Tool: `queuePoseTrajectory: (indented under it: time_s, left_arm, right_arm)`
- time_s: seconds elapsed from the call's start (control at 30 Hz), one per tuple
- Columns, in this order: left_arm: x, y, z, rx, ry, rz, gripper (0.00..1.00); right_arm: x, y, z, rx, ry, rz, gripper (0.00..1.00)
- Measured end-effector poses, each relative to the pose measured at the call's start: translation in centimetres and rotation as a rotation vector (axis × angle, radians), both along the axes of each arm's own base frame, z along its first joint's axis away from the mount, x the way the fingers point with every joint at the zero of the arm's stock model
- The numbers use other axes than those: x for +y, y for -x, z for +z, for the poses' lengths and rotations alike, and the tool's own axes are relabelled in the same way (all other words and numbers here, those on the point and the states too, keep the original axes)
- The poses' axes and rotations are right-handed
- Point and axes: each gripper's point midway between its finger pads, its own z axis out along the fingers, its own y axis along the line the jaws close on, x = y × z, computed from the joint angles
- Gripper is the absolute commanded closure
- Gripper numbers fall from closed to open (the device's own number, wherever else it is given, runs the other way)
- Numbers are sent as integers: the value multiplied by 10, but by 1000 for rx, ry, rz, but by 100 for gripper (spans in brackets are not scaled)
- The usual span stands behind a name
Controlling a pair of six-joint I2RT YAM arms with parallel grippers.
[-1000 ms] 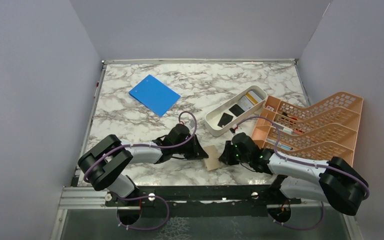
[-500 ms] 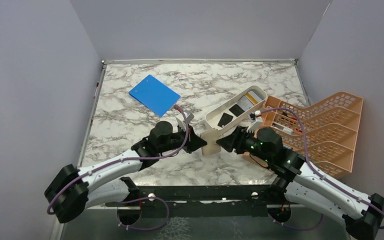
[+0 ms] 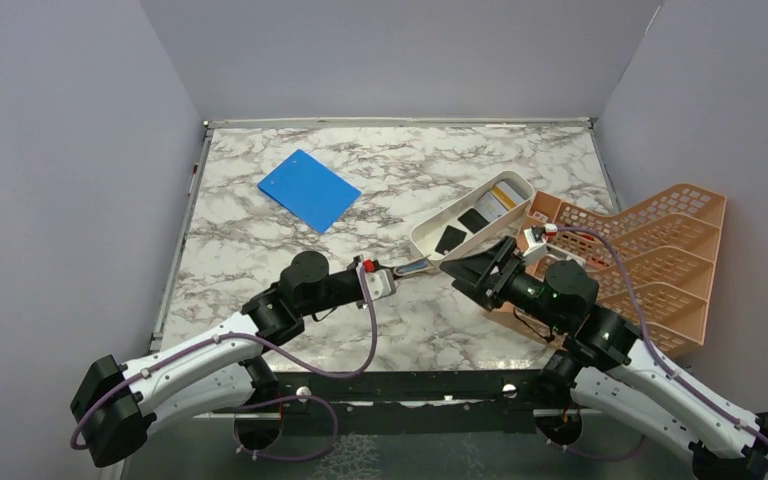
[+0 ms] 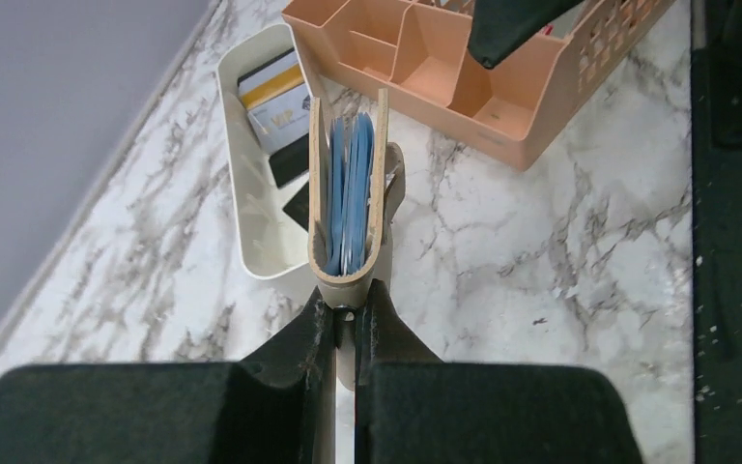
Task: Put the credit cards into the card holder
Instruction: Close the card holder at the center of the board.
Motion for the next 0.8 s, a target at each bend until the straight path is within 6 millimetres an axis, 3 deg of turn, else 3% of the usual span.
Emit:
queuePoseTrajectory:
  time_s: [0.1, 0.27, 0.4, 0.47, 0.57, 0.67, 0.77, 0.8]
  left_arm:
    - [-1, 0, -1, -134, -64, -39, 100]
    - [-7, 4, -4, -296, -140, -106, 100]
    - [-11, 11, -10, -392, -186, -152, 100]
    - [-11, 13, -15, -424, -208, -161, 100]
    - [-8, 11, -19, -468, -230, -153, 100]
    - [-6, 6, -18, -489, -239, -117, 85]
    - [-5, 2, -17, -476, -237, -84, 59]
    - [-4, 1, -18, -452, -232, -69, 55]
  right_arm:
    - [6, 0, 0, 55, -40, 4, 1]
    - [26, -6, -24, 173, -20, 33, 18]
    - [38, -9, -42, 217, -11, 56, 53]
    - [40, -9, -46, 212, -9, 66, 77]
    - [40, -10, -51, 206, -7, 66, 98]
    - [40, -11, -52, 182, -5, 66, 99]
    - [40, -14, -53, 147, -9, 63, 99]
    - [40, -14, -55, 131, -8, 65, 99]
